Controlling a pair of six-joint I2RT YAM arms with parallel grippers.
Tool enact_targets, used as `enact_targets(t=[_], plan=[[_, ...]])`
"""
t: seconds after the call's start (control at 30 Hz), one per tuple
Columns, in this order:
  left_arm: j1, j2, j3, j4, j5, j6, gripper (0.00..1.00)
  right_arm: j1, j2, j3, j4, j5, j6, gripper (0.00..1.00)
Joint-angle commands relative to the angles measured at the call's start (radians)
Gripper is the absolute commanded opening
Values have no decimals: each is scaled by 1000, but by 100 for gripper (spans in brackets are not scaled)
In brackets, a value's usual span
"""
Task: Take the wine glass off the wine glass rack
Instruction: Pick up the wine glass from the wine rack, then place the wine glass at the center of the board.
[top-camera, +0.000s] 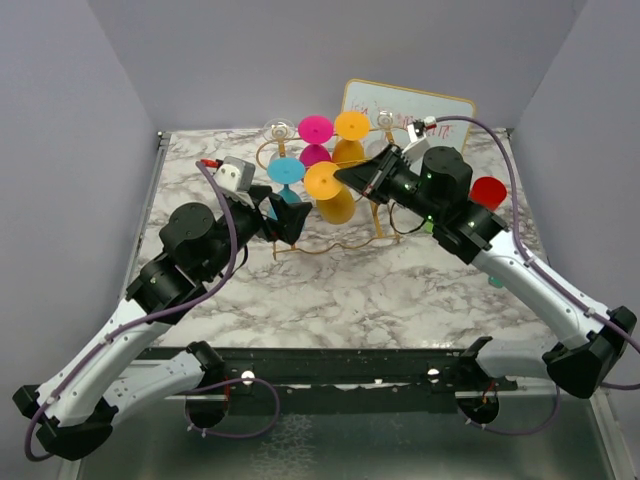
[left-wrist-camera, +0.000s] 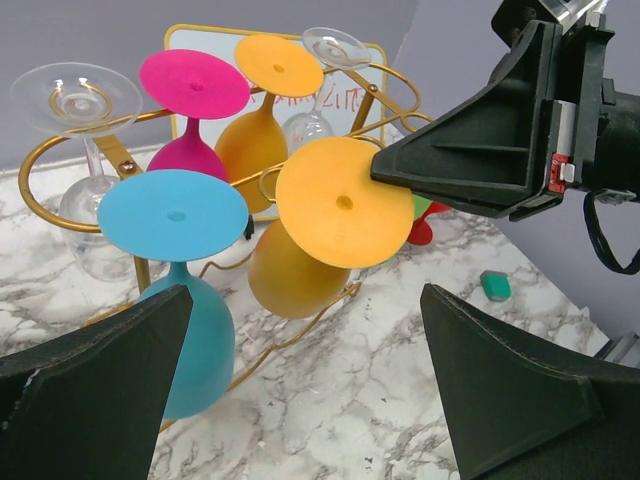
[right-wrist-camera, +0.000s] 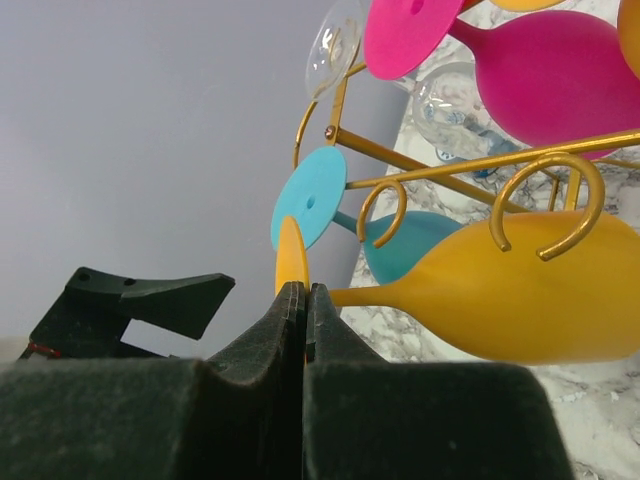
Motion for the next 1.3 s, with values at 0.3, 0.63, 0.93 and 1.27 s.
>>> enact_targets(t=[0.3,0.63,0.93,1.27], plan=[[3,26,48,2,211,36,99,2,-135,-115,-84,-181,-112,1],[3,160,120,-67,458,41,96,-5,-261,-184,-178,-241,-460,1],[9,233,120,-49,789,55,96,-179,-288,-159,-268,-568,-759,1],[12,275,101,-56,918,42,79,-219,-299,-158,-248,-810,-860,0]])
